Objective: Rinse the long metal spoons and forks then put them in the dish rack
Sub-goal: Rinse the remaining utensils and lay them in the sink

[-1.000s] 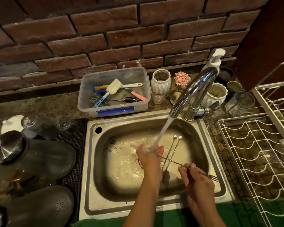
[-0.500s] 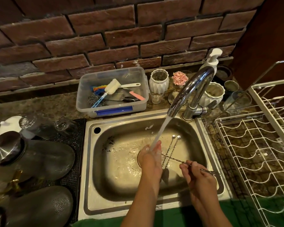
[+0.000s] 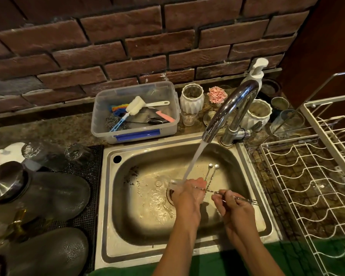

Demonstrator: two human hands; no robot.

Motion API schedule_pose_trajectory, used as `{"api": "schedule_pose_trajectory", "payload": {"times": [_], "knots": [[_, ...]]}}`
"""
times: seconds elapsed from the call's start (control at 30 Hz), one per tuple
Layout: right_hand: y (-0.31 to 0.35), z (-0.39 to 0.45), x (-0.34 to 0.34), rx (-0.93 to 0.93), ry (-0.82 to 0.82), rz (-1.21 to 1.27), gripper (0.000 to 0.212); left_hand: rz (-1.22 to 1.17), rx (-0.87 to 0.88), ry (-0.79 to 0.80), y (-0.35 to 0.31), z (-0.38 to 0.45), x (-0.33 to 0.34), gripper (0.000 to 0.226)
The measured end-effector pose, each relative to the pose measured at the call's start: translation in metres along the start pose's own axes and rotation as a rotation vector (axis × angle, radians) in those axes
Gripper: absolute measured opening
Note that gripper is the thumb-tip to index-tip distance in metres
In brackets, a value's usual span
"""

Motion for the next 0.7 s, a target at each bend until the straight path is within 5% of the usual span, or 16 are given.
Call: {"api": "schedule_pose_trajectory", "payload": {"times": [0.3, 0.57, 0.7], "knots": [[0.004, 0.022, 0.009, 0.034, 0.048, 0.001, 0.018, -0.062, 0.069, -0.152, -0.03, -0.005, -0.032, 0.021], [-0.044, 0.031, 0.059, 0.123, 0.127, -0.291, 0.015, 0.083, 0.034, -0.22, -0.022, -0.014, -0.036, 0.01], [-0.051, 0.034, 0.074, 0.205, 0.152, -0.168, 0.02, 0.124, 0.166, -0.356, -0.059, -0.017, -0.062, 0.005]]}}
Point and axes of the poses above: each hand's wrist, its own z-axis towards the middle knuckle, its own x-axis out of the palm, y = z × x, the point moved 4 cm from there along z, towards the middle knuckle, and after that the axes turned 11 degrees about y, right-handed, at the moved point
